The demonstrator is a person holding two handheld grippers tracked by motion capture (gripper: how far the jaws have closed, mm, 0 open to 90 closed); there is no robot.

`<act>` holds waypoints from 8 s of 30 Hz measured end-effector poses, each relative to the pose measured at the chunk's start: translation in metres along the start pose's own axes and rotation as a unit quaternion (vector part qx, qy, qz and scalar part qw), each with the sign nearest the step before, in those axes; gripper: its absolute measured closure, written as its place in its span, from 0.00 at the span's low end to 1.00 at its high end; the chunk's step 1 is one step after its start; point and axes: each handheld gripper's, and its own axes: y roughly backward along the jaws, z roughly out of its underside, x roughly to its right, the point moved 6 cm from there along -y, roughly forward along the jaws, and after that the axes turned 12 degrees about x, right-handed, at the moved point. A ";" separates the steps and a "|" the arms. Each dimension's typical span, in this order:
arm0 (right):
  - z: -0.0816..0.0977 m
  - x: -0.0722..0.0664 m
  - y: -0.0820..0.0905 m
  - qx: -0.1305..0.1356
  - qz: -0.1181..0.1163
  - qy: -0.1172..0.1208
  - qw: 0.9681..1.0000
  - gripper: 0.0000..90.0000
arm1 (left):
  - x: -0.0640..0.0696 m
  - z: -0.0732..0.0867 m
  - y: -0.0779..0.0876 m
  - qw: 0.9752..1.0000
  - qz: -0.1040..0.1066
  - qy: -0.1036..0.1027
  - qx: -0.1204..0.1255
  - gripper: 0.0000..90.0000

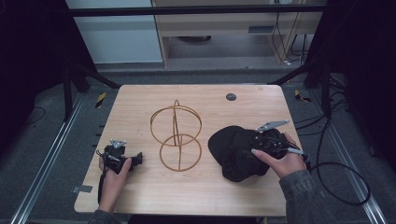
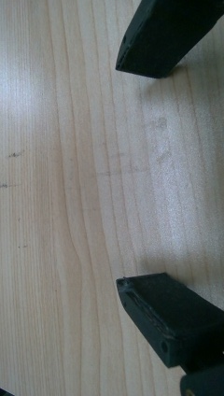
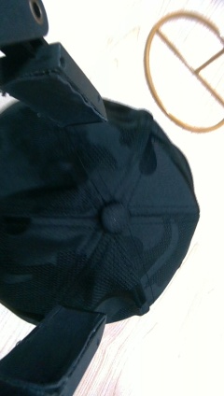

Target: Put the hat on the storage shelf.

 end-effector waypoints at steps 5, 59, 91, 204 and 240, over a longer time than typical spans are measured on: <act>0.005 0.004 -0.014 -0.017 -0.004 -0.005 1.000 0.06 | 0.000 0.000 0.000 1.000 0.000 0.000 0.001 0.00; -0.172 0.025 0.034 0.042 -0.046 -0.035 0.997 0.97 | 0.002 0.000 0.000 1.000 0.001 0.000 0.000 0.00; -0.246 -0.032 0.063 0.127 -0.100 -0.020 0.987 0.97 | 0.002 0.000 0.000 1.000 0.001 0.000 0.001 0.00; -0.177 -0.136 -0.015 0.072 -0.165 0.078 0.980 0.93 | 0.001 0.000 0.000 1.000 0.002 -0.002 -0.001 0.00; -0.181 -0.133 -0.026 0.074 -0.169 0.064 0.981 0.80 | 0.001 0.000 0.000 1.000 0.004 -0.004 -0.001 0.00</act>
